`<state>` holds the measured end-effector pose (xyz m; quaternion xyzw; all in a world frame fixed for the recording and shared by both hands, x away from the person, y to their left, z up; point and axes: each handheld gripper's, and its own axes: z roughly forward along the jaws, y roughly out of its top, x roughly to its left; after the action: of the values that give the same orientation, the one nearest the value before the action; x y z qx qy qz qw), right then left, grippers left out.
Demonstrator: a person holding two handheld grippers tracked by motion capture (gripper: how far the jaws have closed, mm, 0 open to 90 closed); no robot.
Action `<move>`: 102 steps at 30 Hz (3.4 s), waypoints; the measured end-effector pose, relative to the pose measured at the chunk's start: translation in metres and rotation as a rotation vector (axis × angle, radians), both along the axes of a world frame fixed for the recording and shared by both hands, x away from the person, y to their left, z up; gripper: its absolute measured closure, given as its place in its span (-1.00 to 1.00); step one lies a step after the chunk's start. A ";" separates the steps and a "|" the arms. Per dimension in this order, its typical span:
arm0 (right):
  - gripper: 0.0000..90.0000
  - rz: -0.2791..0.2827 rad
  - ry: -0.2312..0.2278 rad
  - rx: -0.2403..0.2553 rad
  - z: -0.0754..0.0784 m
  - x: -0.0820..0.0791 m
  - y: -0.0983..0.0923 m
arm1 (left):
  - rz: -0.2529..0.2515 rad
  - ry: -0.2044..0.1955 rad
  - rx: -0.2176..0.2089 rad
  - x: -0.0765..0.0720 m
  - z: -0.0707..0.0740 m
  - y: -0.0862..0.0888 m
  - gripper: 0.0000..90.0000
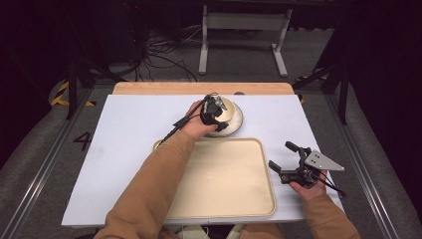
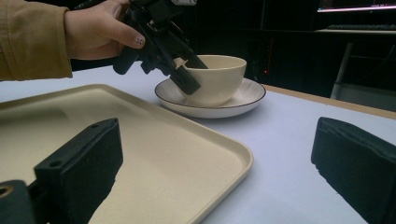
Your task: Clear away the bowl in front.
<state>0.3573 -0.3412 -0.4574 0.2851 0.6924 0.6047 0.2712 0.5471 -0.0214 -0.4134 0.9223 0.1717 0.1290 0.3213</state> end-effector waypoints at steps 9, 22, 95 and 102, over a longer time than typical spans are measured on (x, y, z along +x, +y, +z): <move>-0.94 -0.003 -0.005 0.005 0.000 -0.001 -0.001 | 0.009 0.022 0.040 0.000 -0.004 -0.004 0.17; -0.94 -0.001 -0.009 0.008 0.000 -0.001 -0.001 | -0.001 0.054 0.073 -0.002 -0.003 -0.005 0.60; -0.94 -0.004 -0.014 0.010 -0.001 -0.001 -0.001 | -0.082 -0.024 0.196 -0.050 0.074 0.009 0.85; -0.94 -0.003 -0.013 0.011 -0.001 -0.001 -0.001 | -0.121 -0.027 0.200 -0.070 0.089 0.011 0.85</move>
<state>0.3559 -0.3421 -0.4580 0.2837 0.6868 0.6100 0.2750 0.4769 -0.0103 -0.3248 0.9566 0.0976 0.1384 0.2370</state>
